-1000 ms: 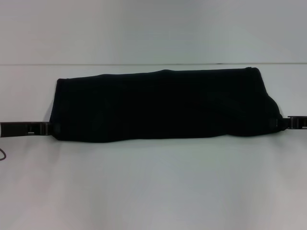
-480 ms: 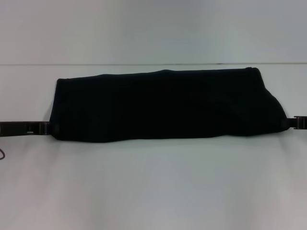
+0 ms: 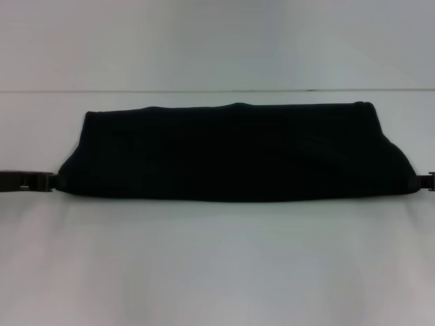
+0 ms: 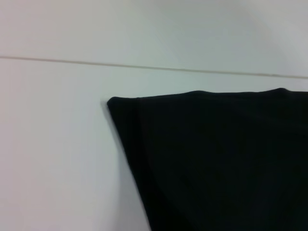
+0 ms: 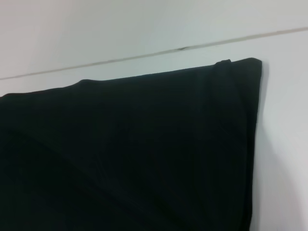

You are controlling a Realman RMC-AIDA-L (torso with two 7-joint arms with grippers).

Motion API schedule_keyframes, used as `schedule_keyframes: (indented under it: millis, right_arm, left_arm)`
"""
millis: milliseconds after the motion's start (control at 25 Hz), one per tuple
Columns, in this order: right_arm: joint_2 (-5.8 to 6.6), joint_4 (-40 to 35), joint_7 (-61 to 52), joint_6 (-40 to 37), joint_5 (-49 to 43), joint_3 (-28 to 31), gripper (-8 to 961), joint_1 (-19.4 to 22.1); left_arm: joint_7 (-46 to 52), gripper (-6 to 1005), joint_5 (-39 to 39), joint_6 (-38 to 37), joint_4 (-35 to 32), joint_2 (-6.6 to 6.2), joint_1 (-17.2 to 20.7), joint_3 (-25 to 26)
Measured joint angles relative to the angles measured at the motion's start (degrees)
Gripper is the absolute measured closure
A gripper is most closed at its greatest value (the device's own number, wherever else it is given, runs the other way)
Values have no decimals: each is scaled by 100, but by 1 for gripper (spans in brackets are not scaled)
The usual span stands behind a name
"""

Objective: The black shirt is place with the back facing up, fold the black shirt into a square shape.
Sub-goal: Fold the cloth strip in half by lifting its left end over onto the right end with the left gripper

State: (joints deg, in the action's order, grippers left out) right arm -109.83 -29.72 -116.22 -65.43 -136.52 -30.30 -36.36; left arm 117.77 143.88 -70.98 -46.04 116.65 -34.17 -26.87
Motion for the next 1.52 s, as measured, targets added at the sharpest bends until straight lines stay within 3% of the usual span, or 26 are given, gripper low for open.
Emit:
schedule_keyframes:
  millis: [680, 1000, 1200, 1520]
  right_arm:
    - [11, -149, 3, -517, 2, 228, 947, 205]
    - [-48, -757, -97, -1128, 2, 401, 775, 307]
    - [-47, -1234, -30, -1844, 136, 960, 523, 404]
    - [-42, -1269, 345, -2252, 723, 1026, 343, 280]
  left_arm:
    - [99, 1001, 174, -149, -46, -20, -2, 40]
    - [463, 976, 204, -275, -368, -19, 167, 252]
    - [755, 764, 213, -710, -726, -20, 301, 574]
    - [1288, 463, 244, -2043, -589, -132, 166, 682]
